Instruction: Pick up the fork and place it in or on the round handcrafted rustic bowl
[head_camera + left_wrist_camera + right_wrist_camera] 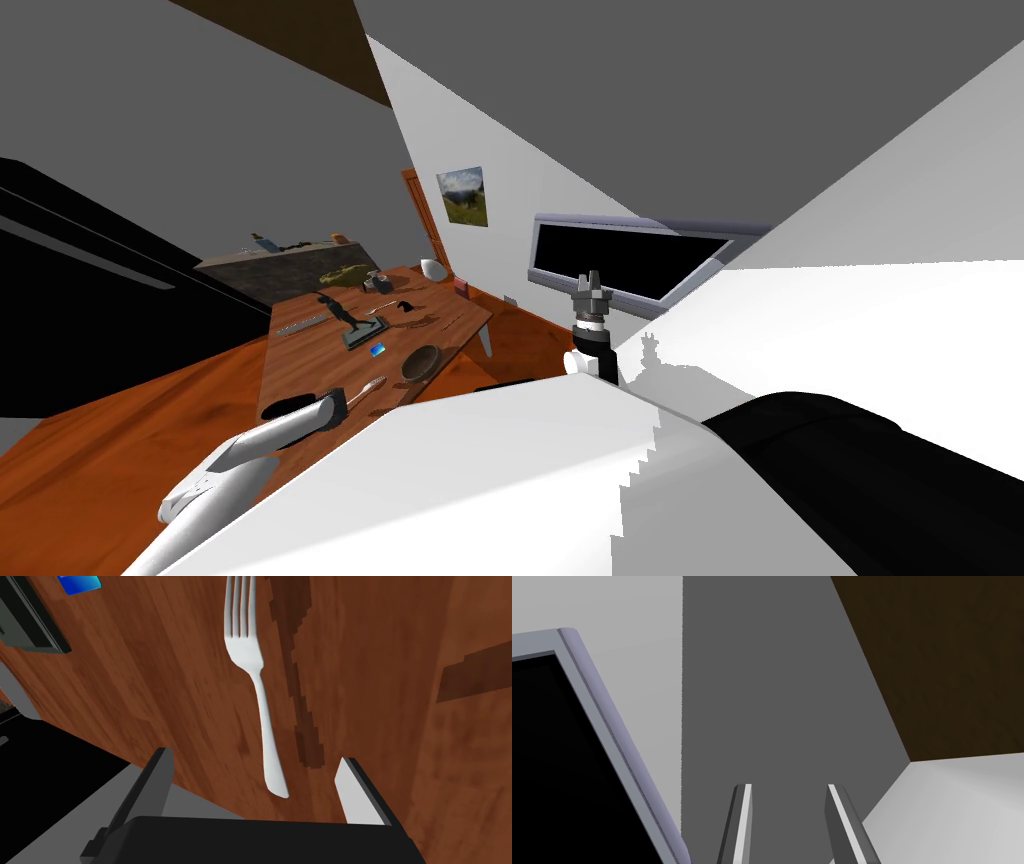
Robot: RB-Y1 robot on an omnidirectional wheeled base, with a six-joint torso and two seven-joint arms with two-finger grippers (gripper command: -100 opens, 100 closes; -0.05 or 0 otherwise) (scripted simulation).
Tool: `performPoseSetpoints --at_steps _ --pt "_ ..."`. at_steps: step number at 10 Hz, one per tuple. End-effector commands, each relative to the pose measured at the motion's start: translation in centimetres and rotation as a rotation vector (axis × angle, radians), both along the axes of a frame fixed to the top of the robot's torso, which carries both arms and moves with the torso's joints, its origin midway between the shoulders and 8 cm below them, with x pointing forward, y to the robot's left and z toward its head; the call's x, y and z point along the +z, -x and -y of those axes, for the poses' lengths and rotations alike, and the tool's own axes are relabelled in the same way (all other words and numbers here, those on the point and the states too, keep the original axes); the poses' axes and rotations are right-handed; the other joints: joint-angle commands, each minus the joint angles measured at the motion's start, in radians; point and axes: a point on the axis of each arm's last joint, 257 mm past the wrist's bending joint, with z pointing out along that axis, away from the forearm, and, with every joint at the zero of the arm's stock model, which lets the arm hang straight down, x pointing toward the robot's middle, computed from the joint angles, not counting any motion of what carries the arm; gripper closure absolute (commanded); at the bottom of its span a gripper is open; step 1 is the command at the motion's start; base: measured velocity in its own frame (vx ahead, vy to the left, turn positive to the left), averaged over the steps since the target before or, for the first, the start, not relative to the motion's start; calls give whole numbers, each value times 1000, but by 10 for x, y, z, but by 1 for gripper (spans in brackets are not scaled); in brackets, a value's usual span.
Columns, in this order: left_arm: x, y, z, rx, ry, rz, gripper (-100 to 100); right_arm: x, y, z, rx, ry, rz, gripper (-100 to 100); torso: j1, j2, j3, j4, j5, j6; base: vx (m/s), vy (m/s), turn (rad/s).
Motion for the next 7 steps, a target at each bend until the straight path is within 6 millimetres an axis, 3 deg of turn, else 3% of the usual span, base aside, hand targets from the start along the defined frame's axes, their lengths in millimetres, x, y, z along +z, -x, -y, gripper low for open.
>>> performPoseSetpoints --at_steps 1,7 --pt "-8 18 -3 62 38 -33 -100 0 0 0 0 0 0 0 0 0 0 0 0 0 95 20 -8" --pt "-24 54 -4 211 148 -115 -100 0 0 0 0 0 0 0 1 -1 0 0 0 0 71 16 -9"
